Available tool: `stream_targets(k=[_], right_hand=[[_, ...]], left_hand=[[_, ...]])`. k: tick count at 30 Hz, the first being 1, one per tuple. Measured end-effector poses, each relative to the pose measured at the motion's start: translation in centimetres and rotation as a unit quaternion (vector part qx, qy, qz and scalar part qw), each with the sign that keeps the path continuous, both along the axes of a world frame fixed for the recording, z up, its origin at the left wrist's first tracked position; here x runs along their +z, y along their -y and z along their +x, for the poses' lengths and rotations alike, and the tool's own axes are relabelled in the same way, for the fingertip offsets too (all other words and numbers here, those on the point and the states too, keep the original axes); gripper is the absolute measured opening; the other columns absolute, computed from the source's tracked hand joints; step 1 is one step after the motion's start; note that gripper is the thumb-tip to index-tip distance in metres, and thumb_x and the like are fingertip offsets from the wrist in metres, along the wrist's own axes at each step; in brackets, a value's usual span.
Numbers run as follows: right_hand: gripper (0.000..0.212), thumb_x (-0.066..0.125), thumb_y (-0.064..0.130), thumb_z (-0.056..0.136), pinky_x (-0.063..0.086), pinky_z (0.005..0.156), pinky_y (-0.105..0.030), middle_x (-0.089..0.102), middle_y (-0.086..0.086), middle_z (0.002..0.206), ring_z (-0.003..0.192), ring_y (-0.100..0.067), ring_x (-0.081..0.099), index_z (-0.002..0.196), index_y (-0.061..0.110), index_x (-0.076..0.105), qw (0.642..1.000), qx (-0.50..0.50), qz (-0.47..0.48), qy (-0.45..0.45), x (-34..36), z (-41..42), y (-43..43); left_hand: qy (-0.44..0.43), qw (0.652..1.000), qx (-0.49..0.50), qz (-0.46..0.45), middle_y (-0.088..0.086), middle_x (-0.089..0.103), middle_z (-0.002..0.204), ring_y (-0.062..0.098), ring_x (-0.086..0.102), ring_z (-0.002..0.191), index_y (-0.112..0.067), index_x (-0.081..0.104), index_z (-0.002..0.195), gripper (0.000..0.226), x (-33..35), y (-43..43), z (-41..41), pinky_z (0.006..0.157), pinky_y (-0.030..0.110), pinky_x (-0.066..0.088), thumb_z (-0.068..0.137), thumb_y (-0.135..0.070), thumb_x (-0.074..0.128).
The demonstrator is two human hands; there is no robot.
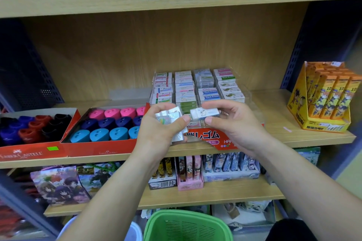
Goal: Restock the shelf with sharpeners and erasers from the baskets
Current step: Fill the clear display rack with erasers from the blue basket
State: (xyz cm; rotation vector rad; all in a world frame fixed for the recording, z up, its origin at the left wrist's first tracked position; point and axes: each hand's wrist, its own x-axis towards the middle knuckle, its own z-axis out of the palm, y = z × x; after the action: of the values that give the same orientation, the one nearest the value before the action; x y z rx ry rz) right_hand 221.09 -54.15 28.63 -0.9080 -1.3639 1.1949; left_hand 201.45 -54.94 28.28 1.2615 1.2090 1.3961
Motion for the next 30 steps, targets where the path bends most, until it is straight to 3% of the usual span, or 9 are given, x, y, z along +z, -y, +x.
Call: stream_targets(k=[4, 7, 9, 12, 16, 18, 21, 25, 30], right_hand=[[0.026, 0.075, -0.003, 0.084, 0.056, 0.094, -0.042, 0.076, -0.001, 0.110, 0.095, -0.024, 0.074, 0.098, 0.019, 0.080, 0.998, -0.049, 0.001, 0.043, 0.3, 0.9, -0.5], [0.020, 0.066, 0.004, 0.094, 0.060, 0.087, -0.031, 0.076, -0.003, 0.109, 0.086, -0.019, 0.076, 0.098, 0.018, 0.079, 0.990, -0.091, 0.006, 0.110, 1.4, 2.0, -1.1], [0.021, 0.062, 0.008, 0.098, 0.061, 0.087, -0.033, 0.076, 0.000, 0.110, 0.086, -0.020, 0.076, 0.096, 0.019, 0.080, 0.982, -0.099, 0.010, 0.158, 2.0, 3.0, -1.6], [0.017, 0.071, 0.010, 0.092, 0.059, 0.086, -0.043, 0.078, 0.004, 0.096, 0.078, -0.028, 0.073, 0.098, 0.025, 0.078, 0.953, -0.098, 0.027, 0.284, 2.7, 4.1, -2.6], [0.021, 0.084, 0.006, 0.079, 0.055, 0.069, -0.024, 0.073, 0.006, 0.084, 0.060, 0.003, 0.064, 0.089, 0.022, 0.075, 0.913, -0.076, 0.066, 0.395, 3.6, 3.8, -4.0], [0.018, 0.086, 0.008, 0.077, 0.052, 0.063, -0.017, 0.072, 0.007, 0.077, 0.059, 0.004, 0.063, 0.083, 0.021, 0.075, 0.896, -0.078, 0.077, 0.430, 3.6, 3.3, -4.9], [0.016, 0.087, 0.014, 0.076, 0.055, 0.068, -0.020, 0.073, 0.009, 0.077, 0.068, 0.003, 0.066, 0.081, 0.023, 0.075, 0.875, -0.083, 0.090, 0.468, 3.1, 2.8, -6.1], [0.014, 0.084, 0.020, 0.080, 0.048, 0.062, -0.014, 0.073, 0.011, 0.077, 0.070, 0.002, 0.066, 0.077, 0.028, 0.073, 0.859, -0.076, 0.093, 0.498, 2.3, 2.5, -6.7], [0.004, 0.079, 0.025, 0.087, 0.032, 0.062, -0.005, 0.062, 0.022, 0.074, 0.067, 0.007, 0.055, 0.085, 0.028, 0.076, 0.798, -0.083, 0.144, 0.579, 2.1, 2.3, -7.0]], left_hand=[[-0.034, 0.999, -0.002, 0.004, -0.009, 0.060, 0.134, 0.021, 0.054, 0.129, -0.039, 0.066, 0.105, 0.043, 0.3, 0.1, -0.3, 0.108, 0.045, 0.046, 0.071, -0.038, 0.092], [-0.044, 0.999, 0.001, 0.000, -0.009, 0.055, 0.137, 0.018, 0.048, 0.130, -0.035, 0.064, 0.108, 0.038, 0.6, -0.3, -1.0, 0.103, 0.034, 0.039, 0.078, -0.031, 0.086], [-0.054, 0.998, 0.020, -0.002, -0.007, 0.059, 0.137, 0.026, 0.055, 0.128, -0.040, 0.065, 0.103, 0.038, 0.9, -0.6, -1.4, 0.104, 0.041, 0.045, 0.074, -0.035, 0.089], [-0.063, 0.998, 0.021, -0.012, -0.003, 0.065, 0.131, 0.035, 0.064, 0.119, -0.047, 0.065, 0.098, 0.041, 1.2, -0.9, -1.6, 0.100, 0.058, 0.052, 0.067, -0.040, 0.092], [-0.086, 0.996, 0.022, 0.017, -0.007, 0.059, 0.137, 0.024, 0.054, 0.130, -0.038, 0.064, 0.101, 0.037, 1.4, -1.5, -2.0, 0.106, 0.048, 0.048, 0.075, -0.030, 0.089], [-0.096, 0.995, 0.019, 0.024, -0.007, 0.057, 0.139, 0.020, 0.049, 0.133, -0.034, 0.063, 0.104, 0.036, 1.7, -1.5, -2.0, 0.108, 0.041, 0.045, 0.078, -0.027, 0.087], [-0.099, 0.994, 0.017, 0.032, -0.011, 0.057, 0.134, 0.016, 0.047, 0.132, -0.032, 0.063, 0.105, 0.036, 2.2, -1.9, -2.1, 0.105, 0.033, 0.040, 0.079, -0.027, 0.087], [-0.103, 0.994, 0.027, 0.021, -0.004, 0.065, 0.128, 0.030, 0.060, 0.124, -0.040, 0.065, 0.099, 0.037, 2.6, -3.1, -2.3, 0.104, 0.053, 0.050, 0.073, -0.033, 0.091], [-0.103, 0.994, 0.020, 0.016, -0.008, 0.064, 0.128, 0.031, 0.061, 0.122, -0.039, 0.064, 0.099, 0.036, 2.5, -3.8, -2.3, 0.103, 0.054, 0.050, 0.075, -0.033, 0.090]])
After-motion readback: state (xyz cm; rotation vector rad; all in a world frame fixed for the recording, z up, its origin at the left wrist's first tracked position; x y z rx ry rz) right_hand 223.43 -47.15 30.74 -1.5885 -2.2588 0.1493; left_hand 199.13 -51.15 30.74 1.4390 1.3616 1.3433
